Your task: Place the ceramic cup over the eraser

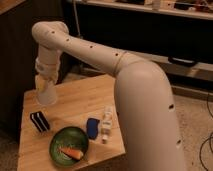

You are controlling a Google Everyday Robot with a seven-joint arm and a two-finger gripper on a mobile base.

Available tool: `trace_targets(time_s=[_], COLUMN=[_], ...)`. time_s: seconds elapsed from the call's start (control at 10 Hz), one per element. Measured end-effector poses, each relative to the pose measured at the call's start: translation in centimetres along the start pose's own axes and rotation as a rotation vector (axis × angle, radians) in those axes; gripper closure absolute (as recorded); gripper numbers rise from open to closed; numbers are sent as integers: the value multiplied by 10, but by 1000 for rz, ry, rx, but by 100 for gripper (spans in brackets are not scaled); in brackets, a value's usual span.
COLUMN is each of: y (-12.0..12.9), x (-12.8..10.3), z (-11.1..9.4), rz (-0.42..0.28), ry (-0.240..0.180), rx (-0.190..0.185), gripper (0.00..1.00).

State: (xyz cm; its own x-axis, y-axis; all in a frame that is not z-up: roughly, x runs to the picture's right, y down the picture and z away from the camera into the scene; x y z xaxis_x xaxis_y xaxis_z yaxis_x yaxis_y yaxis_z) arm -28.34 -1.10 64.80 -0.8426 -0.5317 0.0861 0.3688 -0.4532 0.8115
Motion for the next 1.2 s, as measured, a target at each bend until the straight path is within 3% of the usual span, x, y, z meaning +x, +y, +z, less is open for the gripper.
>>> trace_targets(time_s=[0.2, 0.4, 0.6, 0.8, 1.2], y=[-27, -53, -62, -66, -64], x=[-5, -7, -10, -8, 1], z=[9, 28, 49, 61, 77], rz=[-55, -113, -143, -187, -250], ry=[6, 0, 1, 14, 46], rx=[52, 80, 107, 81, -24], gripper=[100, 100, 100, 100, 100])
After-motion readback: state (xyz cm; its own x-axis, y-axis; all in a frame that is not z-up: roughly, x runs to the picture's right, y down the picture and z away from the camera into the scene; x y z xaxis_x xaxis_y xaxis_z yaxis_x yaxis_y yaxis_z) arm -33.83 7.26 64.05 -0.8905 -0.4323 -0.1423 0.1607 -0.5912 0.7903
